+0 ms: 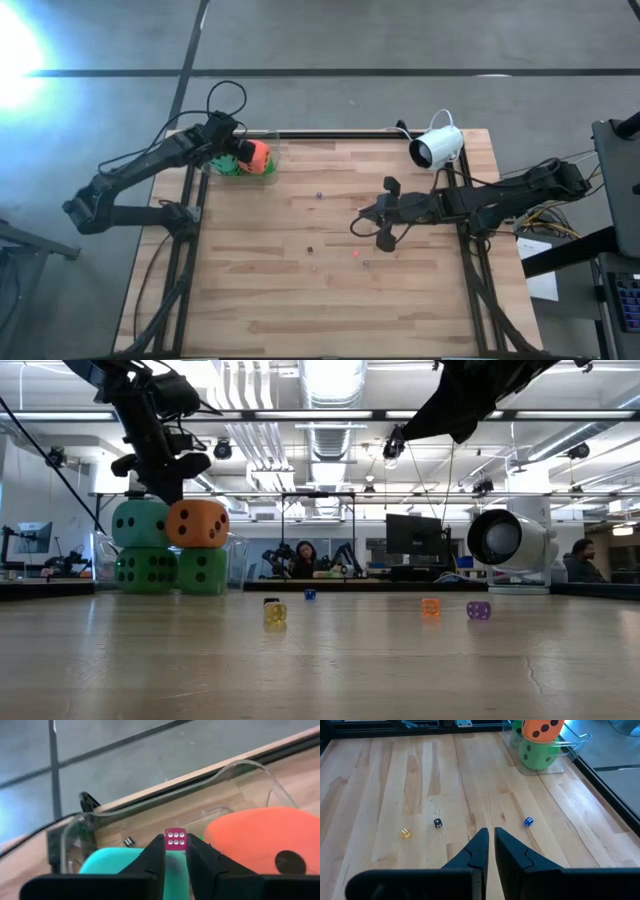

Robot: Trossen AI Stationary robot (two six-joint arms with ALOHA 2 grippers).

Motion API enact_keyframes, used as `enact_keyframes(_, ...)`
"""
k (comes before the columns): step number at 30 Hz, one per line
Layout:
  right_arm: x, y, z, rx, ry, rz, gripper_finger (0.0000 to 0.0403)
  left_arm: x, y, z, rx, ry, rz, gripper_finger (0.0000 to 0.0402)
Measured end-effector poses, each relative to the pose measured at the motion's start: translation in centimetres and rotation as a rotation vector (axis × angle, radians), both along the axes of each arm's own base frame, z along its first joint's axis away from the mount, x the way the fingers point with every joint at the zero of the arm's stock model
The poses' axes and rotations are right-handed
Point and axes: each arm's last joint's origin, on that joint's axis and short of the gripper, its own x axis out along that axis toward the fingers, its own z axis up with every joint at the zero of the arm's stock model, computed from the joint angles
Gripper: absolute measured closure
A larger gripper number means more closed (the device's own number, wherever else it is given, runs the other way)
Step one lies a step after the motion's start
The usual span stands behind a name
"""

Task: Pick & Place Dice
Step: Put the small red die into the transparent bin, then put the small black die into the transparent bin

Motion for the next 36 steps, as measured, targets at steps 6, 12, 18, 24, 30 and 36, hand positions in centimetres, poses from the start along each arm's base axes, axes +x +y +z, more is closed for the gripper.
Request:
enact_keyframes(6, 0.0, 0.0, 0.0, 0.000, 0.000, 0.000, 0.0376, 0.0, 0.0, 0.0, -0.012, -0.047, 0.039, 0.0309)
enact_keyframes(12, 0.0, 0.0, 0.0, 0.000, 0.000, 0.000, 0.0376, 0.0, 0.0, 0.0, -0.015, -0.067, 0.061, 0.0260)
enact_keyframes(18, 0.0, 0.0, 0.0, 0.000, 0.000, 0.000, 0.0376, 0.1, 0.0, 0.0, -0.013, -0.069, 0.060, 0.0239)
enact_keyframes(24, 0.0, 0.0, 0.0, -0.006, 0.002, 0.004, 0.0376, 0.2, 0.2, 0.9, 0.013, -0.042, 0.008, 0.0240)
enact_keyframes(30, 0.0, 0.0, 0.0, -0.008, 0.002, 0.004, 0.0376, 0.4, 0.3, 2.5, 0.046, -0.069, -0.006, 0.0242)
enact_keyframes(36, 0.0, 0.0, 0.0, -0.007, 0.002, 0.005, 0.0376, 0.5, 0.3, 2.9, 0.043, -0.104, 0.022, 0.0256)
